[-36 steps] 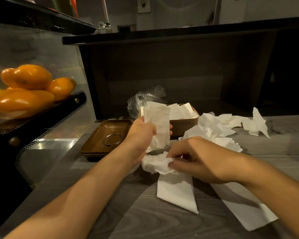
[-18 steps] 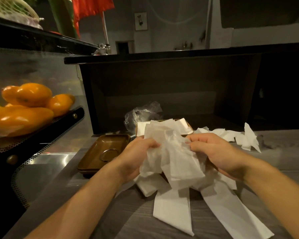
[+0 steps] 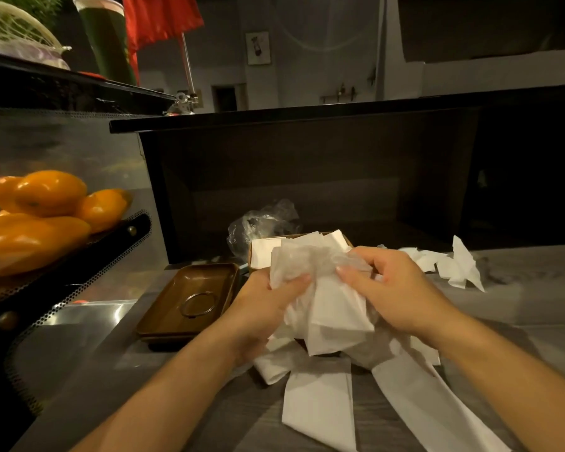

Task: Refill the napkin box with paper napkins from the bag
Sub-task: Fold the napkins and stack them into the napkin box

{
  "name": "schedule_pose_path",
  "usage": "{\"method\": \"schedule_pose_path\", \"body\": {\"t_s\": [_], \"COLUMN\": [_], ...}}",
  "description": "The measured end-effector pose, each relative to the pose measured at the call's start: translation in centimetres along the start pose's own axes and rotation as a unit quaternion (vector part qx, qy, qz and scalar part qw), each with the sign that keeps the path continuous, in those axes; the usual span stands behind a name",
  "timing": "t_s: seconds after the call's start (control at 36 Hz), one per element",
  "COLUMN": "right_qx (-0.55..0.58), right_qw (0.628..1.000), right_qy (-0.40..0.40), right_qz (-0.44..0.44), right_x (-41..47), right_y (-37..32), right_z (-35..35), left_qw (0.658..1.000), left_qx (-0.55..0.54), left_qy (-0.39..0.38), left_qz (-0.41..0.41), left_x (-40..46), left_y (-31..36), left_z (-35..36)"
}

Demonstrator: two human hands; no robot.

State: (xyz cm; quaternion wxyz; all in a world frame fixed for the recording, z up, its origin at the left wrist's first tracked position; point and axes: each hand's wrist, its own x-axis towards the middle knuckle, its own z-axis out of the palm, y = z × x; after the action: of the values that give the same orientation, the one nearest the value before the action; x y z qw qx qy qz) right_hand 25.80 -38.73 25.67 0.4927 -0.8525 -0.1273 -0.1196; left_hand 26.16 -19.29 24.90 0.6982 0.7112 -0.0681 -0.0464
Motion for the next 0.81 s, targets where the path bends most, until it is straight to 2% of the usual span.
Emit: {"method": "schedule_pose_path", "body": {"t_s": [0.19, 0.33, 0.39, 0.44, 0.5, 0.56, 0.64, 0.69, 0.81], "right_qx": [-0.013, 0.116, 0.187, 0.238, 0.193, 0.111, 0.017, 0.002, 0.020], "right_qw": [0.996, 0.984, 0.977, 0.971, 0.980, 0.991, 0.999, 1.000, 0.997], "right_qy": [0.075, 0.133, 0.098, 0.006, -0.048, -0.055, -0.011, -0.009, -0.074], "right_qz": [-0.043, -0.038, -0.022, -0.016, -0.028, -0.044, -0.038, -0.029, -0.023], "right_x": [0.4, 0.7, 0.6, 0.1, -0.3, -0.4, 0.2, 0.4, 0.1], "right_y": [1.0, 0.2, -0.1, -0.6, -0.6, -0.5, 0.2, 0.2, 0.2], "right_z": [-0.6, -3.0, -3.7, -3.9, -3.4, -2.1, -0.6, -0.5, -0.7], "left_qw": [0.999, 0.997, 0.997, 0.998, 0.999, 1.000, 0.999, 0.998, 0.999], "left_qx": [-0.033, -0.053, -0.041, -0.024, -0.008, 0.001, 0.003, 0.000, 0.019], "left_qy": [0.034, 0.056, 0.059, 0.059, 0.047, 0.015, -0.039, -0.055, -0.047], "left_qz": [-0.013, -0.014, -0.009, -0.010, -0.019, -0.022, -0.008, 0.001, 0.001], "left_x": [0.0, 0.1, 0.1, 0.1, 0.1, -0.2, -0.4, -0.5, -0.4], "left_y": [0.4, 0.4, 0.4, 0.3, 0.1, 0.2, 0.4, 0.5, 0.4], "left_z": [0.2, 0.0, 0.0, 0.1, 0.3, 0.4, 0.5, 0.4, 0.3]}}
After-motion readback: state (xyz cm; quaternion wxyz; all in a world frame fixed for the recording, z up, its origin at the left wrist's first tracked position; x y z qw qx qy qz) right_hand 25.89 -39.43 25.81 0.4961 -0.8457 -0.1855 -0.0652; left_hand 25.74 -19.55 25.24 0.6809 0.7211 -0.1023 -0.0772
